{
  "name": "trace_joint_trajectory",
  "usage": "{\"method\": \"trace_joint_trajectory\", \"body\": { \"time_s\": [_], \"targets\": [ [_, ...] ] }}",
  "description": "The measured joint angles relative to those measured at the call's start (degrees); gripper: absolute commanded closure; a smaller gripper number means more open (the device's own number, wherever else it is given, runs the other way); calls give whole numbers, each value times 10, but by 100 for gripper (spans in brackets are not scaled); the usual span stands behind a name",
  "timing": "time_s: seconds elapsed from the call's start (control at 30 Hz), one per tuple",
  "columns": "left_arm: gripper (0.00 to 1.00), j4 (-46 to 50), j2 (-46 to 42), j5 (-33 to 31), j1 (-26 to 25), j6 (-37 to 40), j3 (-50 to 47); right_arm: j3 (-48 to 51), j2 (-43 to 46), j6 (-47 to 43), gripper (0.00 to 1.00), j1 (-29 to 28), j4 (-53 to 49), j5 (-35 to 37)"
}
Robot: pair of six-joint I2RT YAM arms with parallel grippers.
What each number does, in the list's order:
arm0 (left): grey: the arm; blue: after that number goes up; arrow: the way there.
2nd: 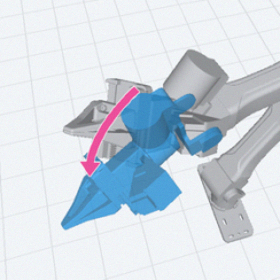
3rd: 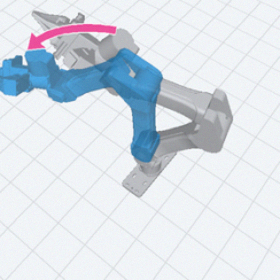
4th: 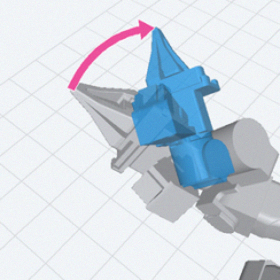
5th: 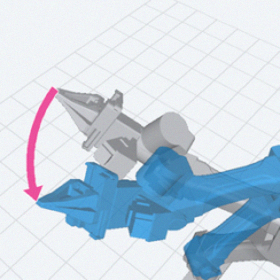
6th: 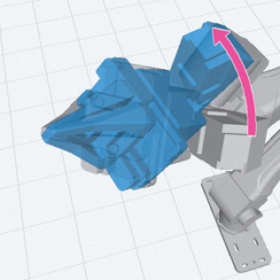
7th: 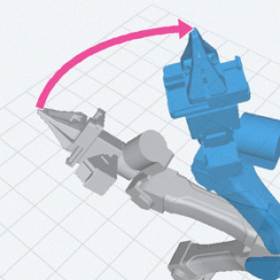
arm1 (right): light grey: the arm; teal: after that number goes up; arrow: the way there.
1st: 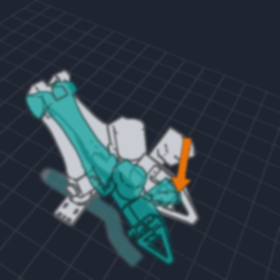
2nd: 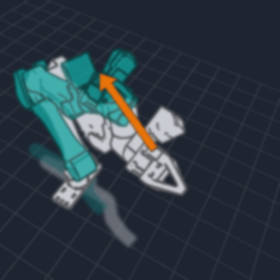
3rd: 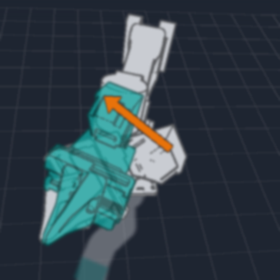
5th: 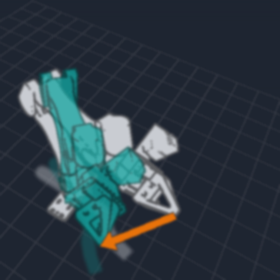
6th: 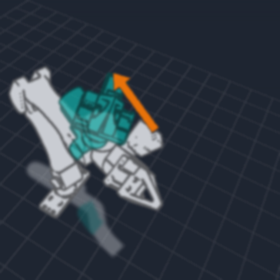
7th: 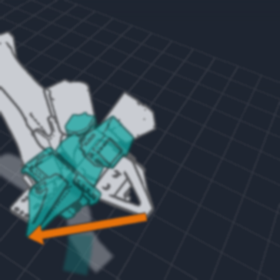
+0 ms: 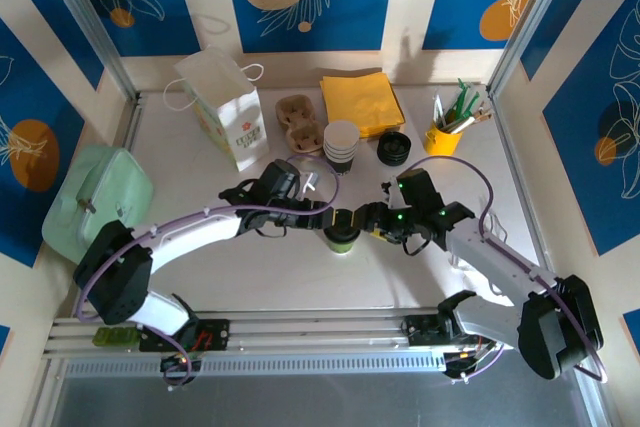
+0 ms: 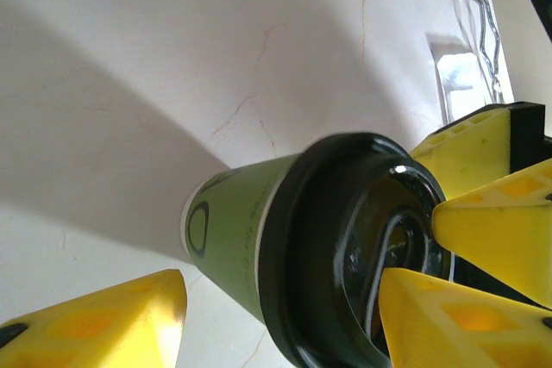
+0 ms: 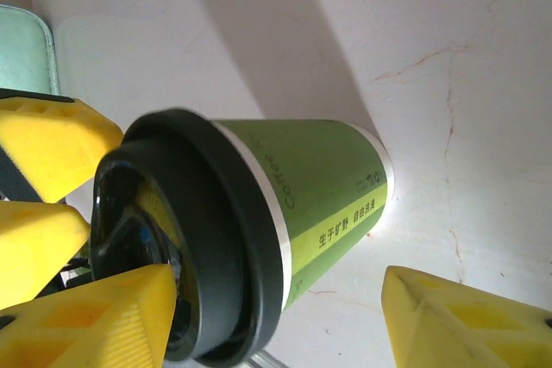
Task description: Pack the takeout coffee
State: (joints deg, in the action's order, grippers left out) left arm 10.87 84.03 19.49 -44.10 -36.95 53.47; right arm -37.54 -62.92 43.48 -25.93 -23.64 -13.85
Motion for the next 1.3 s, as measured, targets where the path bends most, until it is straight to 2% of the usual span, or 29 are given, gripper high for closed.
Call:
{"method": "trace_joint_trajectory", "body": {
  "time_s": [0.4, 0.67, 1.3],
  "targets": [
    [40, 3, -12, 2, 0, 0, -3, 0, 10, 4, 35, -32, -4, 2],
    [41, -16, 9, 4, 0, -2, -12, 6, 9, 4, 35, -33, -8, 21],
    [42, -62, 10, 4, -4, -26, -33, 41, 9, 2, 35, -21, 51, -11]
  ]
}}
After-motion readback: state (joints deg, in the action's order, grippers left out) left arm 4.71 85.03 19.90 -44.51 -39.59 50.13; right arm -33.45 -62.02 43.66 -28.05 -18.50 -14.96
